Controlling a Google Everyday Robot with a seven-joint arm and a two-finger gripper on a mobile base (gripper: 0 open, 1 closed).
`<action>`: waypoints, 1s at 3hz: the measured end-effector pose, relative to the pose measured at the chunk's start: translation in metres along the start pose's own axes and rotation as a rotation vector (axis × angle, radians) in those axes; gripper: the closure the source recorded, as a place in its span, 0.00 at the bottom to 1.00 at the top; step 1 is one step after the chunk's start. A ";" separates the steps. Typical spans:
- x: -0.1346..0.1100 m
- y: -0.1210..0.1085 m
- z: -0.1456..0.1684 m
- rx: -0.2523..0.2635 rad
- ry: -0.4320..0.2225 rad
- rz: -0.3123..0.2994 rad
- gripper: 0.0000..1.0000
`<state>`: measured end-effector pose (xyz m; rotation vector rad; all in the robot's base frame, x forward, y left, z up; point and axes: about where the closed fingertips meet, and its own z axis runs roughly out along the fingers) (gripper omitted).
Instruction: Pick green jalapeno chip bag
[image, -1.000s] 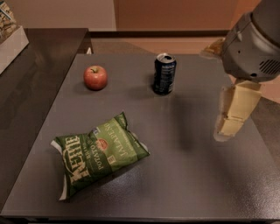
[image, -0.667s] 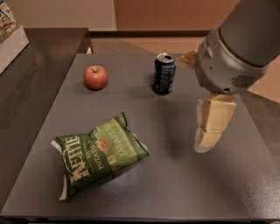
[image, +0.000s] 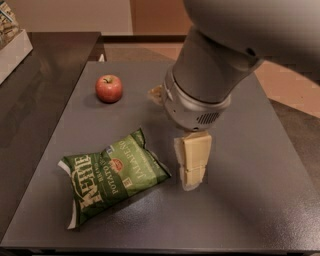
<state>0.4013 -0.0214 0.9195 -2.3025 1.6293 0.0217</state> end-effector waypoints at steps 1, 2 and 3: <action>-0.020 -0.003 0.020 -0.027 0.014 -0.072 0.00; -0.036 -0.007 0.052 -0.077 0.041 -0.135 0.00; -0.048 -0.009 0.086 -0.133 0.079 -0.189 0.00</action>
Offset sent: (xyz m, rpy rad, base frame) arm 0.0116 0.0876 -0.1040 -0.2265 0.0893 0.2419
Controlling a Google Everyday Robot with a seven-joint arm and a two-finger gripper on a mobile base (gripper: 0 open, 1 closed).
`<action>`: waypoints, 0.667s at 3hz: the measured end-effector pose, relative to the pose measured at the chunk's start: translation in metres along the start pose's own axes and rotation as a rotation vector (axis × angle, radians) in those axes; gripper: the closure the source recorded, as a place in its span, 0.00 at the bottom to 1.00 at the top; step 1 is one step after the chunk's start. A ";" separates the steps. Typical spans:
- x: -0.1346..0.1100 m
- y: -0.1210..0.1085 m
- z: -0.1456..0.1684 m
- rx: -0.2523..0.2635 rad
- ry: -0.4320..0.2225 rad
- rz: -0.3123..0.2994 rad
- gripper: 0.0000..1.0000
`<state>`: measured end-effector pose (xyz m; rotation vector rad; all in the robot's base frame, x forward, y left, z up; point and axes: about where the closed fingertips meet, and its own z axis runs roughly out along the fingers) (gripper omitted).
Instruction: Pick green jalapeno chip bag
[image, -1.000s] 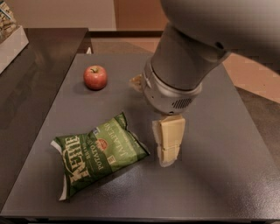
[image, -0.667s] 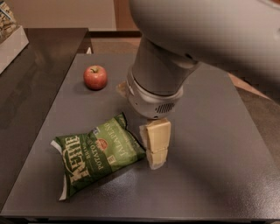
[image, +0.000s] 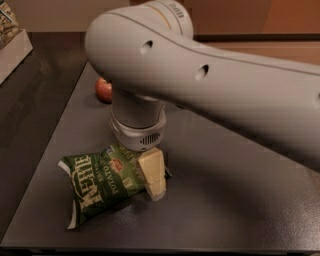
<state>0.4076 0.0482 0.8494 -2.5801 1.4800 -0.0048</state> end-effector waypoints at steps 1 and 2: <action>-0.008 -0.006 0.018 -0.033 0.028 -0.031 0.09; -0.010 -0.011 0.018 -0.047 0.033 -0.044 0.27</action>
Offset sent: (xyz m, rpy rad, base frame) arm 0.0111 0.0201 -0.0152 -0.0676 0.0387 0.0588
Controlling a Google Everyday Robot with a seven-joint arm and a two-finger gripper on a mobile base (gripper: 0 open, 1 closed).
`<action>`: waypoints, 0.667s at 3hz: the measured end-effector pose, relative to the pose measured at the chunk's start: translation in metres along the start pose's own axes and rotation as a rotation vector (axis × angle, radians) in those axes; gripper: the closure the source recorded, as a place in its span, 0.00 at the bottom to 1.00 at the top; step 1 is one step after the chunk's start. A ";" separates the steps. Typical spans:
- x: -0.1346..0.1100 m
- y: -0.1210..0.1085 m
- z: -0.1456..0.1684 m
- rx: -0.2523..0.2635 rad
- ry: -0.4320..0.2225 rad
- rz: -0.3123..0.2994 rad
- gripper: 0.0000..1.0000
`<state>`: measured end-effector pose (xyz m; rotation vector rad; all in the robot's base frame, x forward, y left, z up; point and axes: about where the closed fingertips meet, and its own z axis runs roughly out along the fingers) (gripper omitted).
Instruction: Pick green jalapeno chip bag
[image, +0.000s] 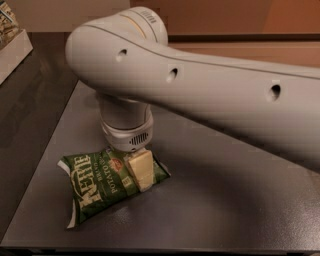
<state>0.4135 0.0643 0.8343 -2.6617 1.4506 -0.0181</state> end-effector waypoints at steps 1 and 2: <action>0.003 -0.006 -0.018 0.012 -0.005 -0.008 0.50; 0.008 -0.014 -0.042 0.040 -0.017 -0.010 0.73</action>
Offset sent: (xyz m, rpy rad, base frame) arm 0.0254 -0.0070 0.0710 0.0629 -0.0330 0.0114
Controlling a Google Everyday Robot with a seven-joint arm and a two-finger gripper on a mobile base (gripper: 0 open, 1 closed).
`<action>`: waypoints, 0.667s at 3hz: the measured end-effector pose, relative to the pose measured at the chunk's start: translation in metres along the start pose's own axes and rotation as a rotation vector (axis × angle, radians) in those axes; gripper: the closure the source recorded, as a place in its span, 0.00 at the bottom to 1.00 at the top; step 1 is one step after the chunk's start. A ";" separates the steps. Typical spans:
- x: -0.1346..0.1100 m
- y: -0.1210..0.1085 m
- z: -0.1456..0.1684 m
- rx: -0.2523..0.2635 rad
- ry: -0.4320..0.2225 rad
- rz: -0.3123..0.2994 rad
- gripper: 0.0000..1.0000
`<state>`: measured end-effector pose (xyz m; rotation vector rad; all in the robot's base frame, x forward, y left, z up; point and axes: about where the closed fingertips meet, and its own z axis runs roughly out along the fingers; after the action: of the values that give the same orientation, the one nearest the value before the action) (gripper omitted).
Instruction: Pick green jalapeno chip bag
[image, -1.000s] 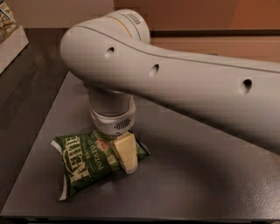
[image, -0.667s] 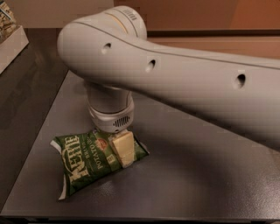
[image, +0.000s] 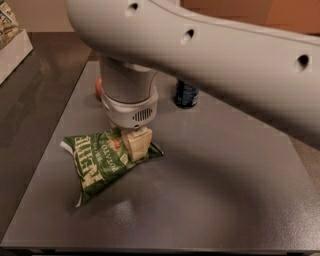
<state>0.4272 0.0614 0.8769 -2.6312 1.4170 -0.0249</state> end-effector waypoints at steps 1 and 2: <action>0.010 -0.013 -0.034 0.037 -0.016 0.006 0.96; 0.025 -0.030 -0.074 0.079 -0.033 0.018 1.00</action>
Offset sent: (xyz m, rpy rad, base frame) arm 0.0606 -0.0313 0.1274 0.1088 -0.0516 -0.0348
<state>0.4598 0.0473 0.9524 -2.5438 1.3993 -0.0343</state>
